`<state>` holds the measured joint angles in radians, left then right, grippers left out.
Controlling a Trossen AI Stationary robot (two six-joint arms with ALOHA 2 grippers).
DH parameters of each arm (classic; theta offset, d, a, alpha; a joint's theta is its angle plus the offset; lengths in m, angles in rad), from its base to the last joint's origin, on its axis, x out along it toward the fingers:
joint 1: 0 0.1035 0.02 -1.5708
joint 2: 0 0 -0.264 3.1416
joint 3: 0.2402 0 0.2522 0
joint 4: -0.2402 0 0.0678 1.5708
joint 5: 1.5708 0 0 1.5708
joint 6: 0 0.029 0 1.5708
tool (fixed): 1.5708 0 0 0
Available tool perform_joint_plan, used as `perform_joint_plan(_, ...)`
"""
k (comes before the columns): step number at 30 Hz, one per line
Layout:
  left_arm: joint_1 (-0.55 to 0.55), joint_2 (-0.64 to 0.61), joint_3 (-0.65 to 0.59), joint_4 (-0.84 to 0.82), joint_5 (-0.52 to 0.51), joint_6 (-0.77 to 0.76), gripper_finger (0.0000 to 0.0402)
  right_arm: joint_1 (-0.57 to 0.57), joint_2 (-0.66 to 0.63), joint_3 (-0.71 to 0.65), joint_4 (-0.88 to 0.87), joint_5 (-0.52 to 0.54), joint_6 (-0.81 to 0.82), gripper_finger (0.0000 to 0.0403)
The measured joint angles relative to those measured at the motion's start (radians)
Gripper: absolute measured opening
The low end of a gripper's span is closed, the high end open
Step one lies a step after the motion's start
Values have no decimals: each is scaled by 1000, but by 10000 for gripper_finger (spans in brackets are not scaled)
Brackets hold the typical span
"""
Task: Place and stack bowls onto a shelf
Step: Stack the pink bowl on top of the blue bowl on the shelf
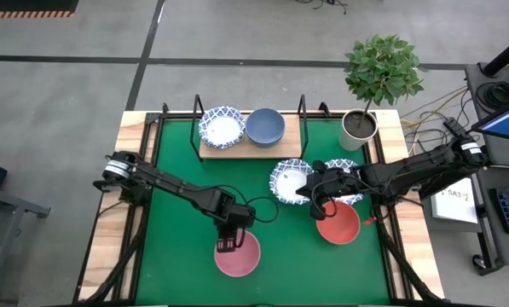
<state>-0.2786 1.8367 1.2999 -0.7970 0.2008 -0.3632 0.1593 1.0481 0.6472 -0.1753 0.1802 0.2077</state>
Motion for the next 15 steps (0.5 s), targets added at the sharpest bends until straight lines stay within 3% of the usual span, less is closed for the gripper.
perform_joint_plan(7, 35, -53, 60, -12, 13, 53, 2, 0, 0, 0, -1, 0, -11, 9)
perform_joint_plan(15, 192, -92, 288, -69, -45, 140, 1, 3, 0, -1, -7, -7, -41, 9)
